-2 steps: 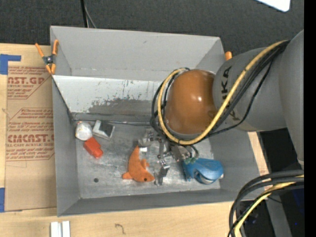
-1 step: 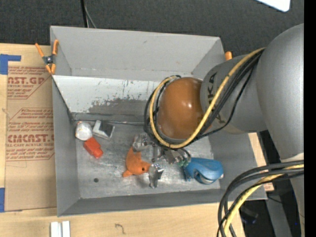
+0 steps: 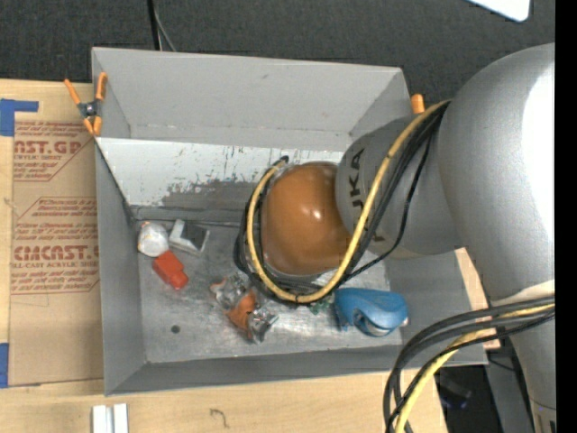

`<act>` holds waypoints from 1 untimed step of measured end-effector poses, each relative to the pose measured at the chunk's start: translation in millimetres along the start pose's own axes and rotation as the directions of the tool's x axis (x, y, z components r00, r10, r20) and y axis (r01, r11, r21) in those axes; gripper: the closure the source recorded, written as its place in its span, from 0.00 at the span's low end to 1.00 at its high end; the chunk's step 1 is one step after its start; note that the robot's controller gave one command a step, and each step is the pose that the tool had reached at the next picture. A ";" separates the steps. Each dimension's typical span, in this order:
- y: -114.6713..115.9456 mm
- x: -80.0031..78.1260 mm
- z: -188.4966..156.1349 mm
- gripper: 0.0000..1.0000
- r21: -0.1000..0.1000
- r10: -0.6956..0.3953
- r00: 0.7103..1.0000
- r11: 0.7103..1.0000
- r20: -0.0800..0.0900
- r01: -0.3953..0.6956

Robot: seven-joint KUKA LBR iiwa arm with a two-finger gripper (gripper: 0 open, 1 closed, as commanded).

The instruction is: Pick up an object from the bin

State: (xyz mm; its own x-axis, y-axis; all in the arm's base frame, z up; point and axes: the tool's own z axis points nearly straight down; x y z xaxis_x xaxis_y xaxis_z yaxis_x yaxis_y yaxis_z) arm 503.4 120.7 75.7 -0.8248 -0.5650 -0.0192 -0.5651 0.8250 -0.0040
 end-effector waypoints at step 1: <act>-0.1 0.0 0.0 1.00 0.000 0.000 1.000 1.000 0.000 0.000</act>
Offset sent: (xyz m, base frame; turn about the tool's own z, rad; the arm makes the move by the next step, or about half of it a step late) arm 0.0017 -0.0201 0.1379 -0.0390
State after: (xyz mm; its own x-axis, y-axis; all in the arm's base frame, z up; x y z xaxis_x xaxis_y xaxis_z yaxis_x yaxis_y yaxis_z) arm 503.5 120.6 75.7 -0.8250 -0.5649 -0.0193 -0.5649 0.8251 -0.0038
